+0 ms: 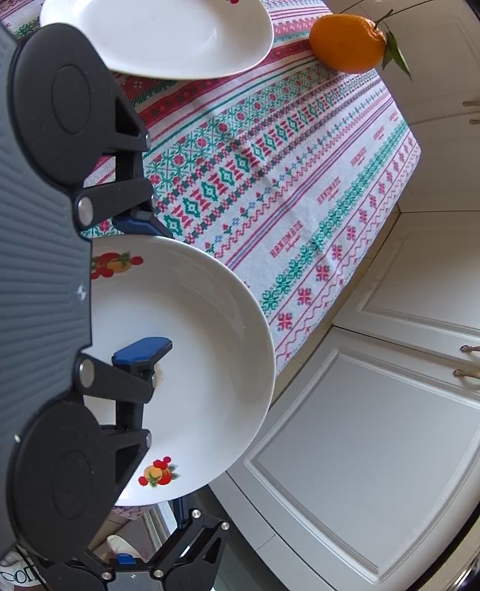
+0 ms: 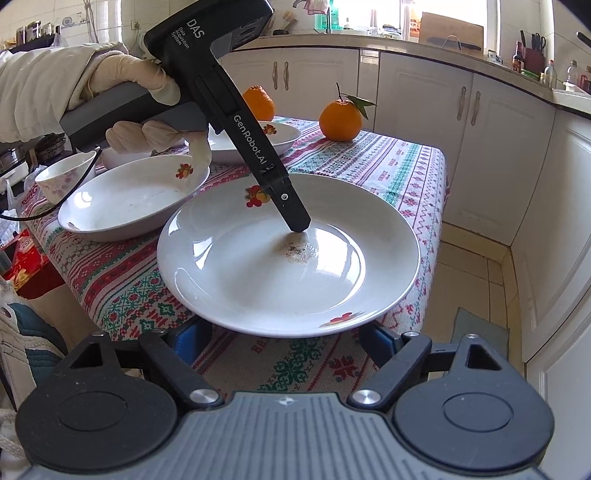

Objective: Organize plates and bowls

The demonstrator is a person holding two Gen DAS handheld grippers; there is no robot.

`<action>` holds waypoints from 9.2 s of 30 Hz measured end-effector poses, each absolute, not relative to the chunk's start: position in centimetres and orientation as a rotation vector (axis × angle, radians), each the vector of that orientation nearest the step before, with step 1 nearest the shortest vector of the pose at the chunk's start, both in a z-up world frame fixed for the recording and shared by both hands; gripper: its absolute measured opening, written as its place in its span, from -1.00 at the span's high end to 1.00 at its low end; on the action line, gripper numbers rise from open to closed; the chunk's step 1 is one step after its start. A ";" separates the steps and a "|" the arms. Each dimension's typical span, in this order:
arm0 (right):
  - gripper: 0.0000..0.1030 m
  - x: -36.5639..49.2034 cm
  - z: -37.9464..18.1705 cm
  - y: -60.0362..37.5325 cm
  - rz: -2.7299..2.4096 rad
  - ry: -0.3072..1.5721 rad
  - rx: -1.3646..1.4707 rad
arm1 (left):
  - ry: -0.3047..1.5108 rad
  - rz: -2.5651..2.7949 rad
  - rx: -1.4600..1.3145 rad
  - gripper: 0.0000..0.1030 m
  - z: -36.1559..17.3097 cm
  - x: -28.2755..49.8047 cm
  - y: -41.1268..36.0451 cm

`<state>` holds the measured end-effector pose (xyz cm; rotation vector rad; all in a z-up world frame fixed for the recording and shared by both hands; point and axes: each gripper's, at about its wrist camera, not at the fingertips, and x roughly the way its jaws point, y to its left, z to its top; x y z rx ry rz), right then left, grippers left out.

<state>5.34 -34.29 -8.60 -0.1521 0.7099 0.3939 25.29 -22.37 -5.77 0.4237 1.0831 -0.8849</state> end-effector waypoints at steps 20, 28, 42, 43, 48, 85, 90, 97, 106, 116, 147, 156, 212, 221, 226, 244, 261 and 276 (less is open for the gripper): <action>-0.74 13.6 -8.2 -35.3 0.433 0.709 -0.247 | 1.015 -0.814 0.361 -0.06 -5.8 31.7 -22.3; -0.74 15.6 -8.7 -35.5 0.423 0.722 -0.258 | 1.008 -0.808 0.350 -0.06 -6.6 33.5 -22.5; -0.75 17.3 -9.1 -36.1 0.401 0.723 -0.246 | 0.993 -0.796 0.351 -0.04 -7.2 34.7 -22.8; -0.75 17.4 -9.1 -36.2 0.400 0.723 -0.246 | 0.992 -0.796 0.349 -0.04 -7.3 34.7 -22.8; -0.76 17.3 -9.0 -36.1 0.391 0.725 -0.247 | 0.992 -0.794 0.355 -0.11 -7.3 34.6 -22.9; -1.00 6.2 -1.6 -29.5 0.098 0.555 -0.129 | 0.608 -0.602 0.335 -0.69 3.9 13.8 -13.0; -1.00 5.3 -1.8 -29.1 0.095 0.555 -0.110 | 0.564 -0.567 0.306 -0.70 3.5 10.7 -10.7; -1.00 4.9 -3.4 -28.1 0.137 0.601 -0.067 | 0.545 -0.496 0.351 -0.79 0.7 7.2 -7.5; -1.00 5.1 -5.5 -28.0 0.205 0.635 0.057 | 0.669 -0.468 0.290 -0.79 -2.9 5.4 -3.1; -1.00 5.8 -5.4 -27.3 0.262 0.666 0.092 | 0.756 -0.471 0.281 -0.79 -6.1 5.5 -1.3; -1.00 12.0 -7.3 -22.2 0.564 0.905 0.042 | 0.774 -0.472 0.193 -1.00 -8.4 8.4 -1.3; -1.00 14.8 -7.5 -21.2 0.639 0.919 0.015 | 0.770 -0.457 0.187 -1.00 -8.4 8.3 -1.4; -0.51 23.4 -5.7 -20.5 0.848 0.989 0.019 | 0.751 -0.528 0.256 -0.78 -6.9 8.5 -1.6; -0.51 22.6 -4.4 -22.4 0.807 0.949 0.025 | 0.724 -0.564 0.282 -0.78 -5.8 8.8 -2.8; -0.51 22.4 -3.9 -23.7 0.782 0.930 0.032 | 0.721 -0.591 0.278 -0.78 -5.4 9.4 -3.6; -0.51 23.2 -1.8 -31.3 0.633 0.852 0.058 | 0.682 -0.726 0.343 -0.78 -3.8 14.2 -9.8; -0.51 25.6 -3.9 -37.9 0.548 0.830 0.140 | 0.723 -0.779 0.372 -0.78 -5.0 18.3 -15.5; -0.51 26.0 -5.3 -40.1 0.520 0.833 0.181 | 0.743 -0.784 0.396 -0.78 -5.7 20.1 -17.3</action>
